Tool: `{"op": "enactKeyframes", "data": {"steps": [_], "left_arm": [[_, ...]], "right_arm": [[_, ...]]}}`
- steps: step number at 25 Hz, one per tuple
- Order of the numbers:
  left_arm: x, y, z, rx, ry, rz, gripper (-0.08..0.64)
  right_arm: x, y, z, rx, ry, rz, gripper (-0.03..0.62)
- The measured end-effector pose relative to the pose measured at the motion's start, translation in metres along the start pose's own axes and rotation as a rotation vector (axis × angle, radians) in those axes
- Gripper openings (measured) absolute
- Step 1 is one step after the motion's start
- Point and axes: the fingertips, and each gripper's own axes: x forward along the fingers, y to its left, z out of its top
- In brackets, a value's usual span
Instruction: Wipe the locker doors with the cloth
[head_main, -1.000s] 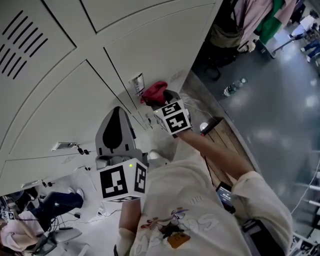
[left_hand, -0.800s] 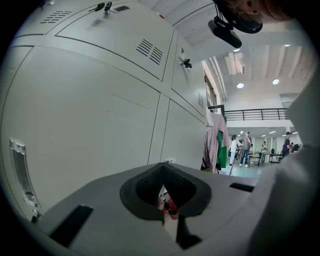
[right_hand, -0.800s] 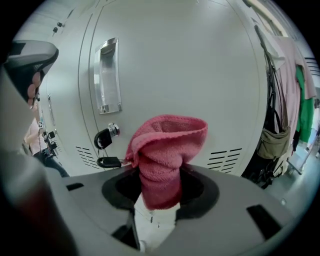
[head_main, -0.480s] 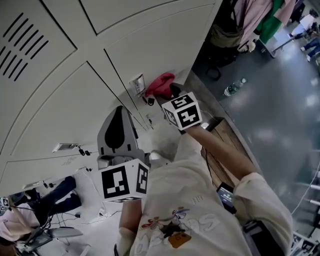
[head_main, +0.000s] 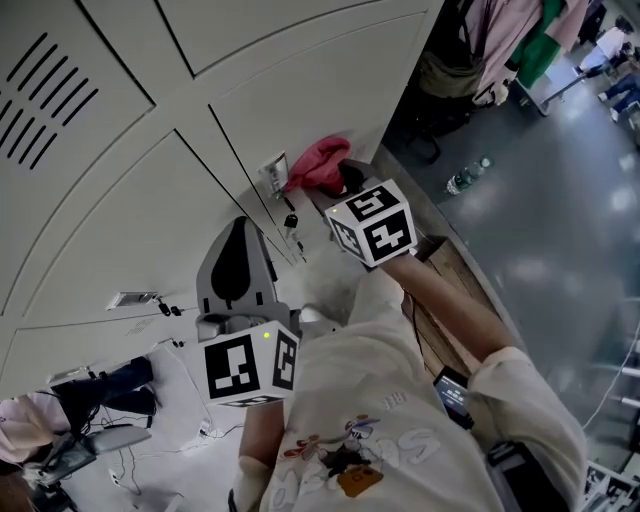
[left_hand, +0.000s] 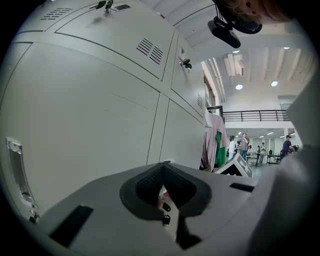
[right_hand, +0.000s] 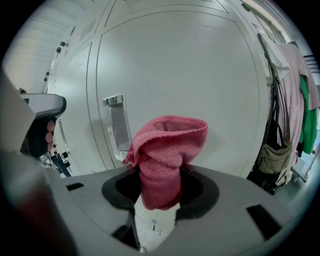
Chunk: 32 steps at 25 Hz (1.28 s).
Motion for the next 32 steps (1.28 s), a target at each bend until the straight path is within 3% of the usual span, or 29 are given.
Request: {"op": "enactKeyframes", "data": {"steps": [22,32], "left_arm": [[-0.002,0.007,0.002,-0.008,-0.007,0.019,0.006],[-0.005,0.008,0.007,-0.004,-0.012,0.027,0.006]], "right_arm": [[-0.01,0.059,0.03,-0.033,-0.047,0.113,0.178],[-0.023,0.063,0.054,-0.027,-0.096,0.1,0.179]]}}
